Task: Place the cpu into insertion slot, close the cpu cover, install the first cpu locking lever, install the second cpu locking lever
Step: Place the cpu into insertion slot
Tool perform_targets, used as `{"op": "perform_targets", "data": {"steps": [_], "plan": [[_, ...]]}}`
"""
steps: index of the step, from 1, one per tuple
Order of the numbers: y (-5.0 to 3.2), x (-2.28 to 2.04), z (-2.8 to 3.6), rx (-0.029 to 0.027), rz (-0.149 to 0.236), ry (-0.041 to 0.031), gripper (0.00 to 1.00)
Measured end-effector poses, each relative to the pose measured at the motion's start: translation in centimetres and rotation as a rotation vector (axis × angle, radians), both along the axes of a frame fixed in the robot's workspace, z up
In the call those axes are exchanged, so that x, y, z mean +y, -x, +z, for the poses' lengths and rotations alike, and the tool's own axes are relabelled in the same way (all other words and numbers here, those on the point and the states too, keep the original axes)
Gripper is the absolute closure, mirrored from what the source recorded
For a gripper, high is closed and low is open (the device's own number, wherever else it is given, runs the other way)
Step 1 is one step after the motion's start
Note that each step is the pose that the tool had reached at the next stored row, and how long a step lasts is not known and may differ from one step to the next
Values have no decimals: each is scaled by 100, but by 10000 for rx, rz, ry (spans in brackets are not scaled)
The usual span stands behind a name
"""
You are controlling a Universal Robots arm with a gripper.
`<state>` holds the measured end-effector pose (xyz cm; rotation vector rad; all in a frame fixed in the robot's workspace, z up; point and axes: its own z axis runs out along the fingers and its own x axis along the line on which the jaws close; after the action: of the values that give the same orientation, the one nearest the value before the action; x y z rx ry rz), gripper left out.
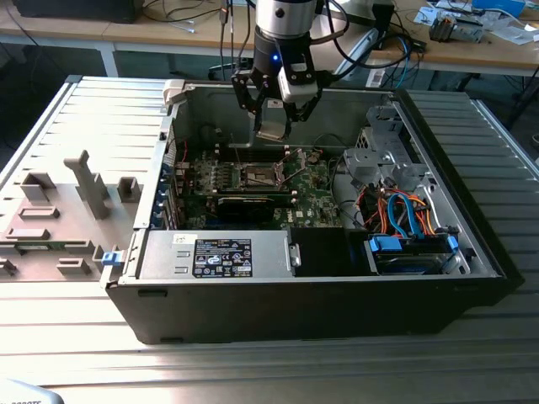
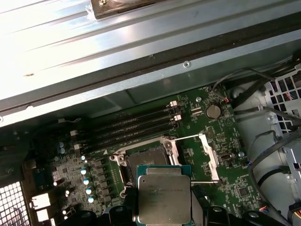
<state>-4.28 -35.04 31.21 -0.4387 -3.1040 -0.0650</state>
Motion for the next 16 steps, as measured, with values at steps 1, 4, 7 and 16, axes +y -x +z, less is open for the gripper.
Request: {"op": "perform_targets", "data": {"steps": [1, 4, 7, 16], "plan": [[0, 0, 0, 0, -13, 3, 45], [0, 0, -1, 0, -70, 15, 45], [0, 0, -3, 0, -144, 31, 45], [0, 0, -7, 0, -322, 69, 45]]}}
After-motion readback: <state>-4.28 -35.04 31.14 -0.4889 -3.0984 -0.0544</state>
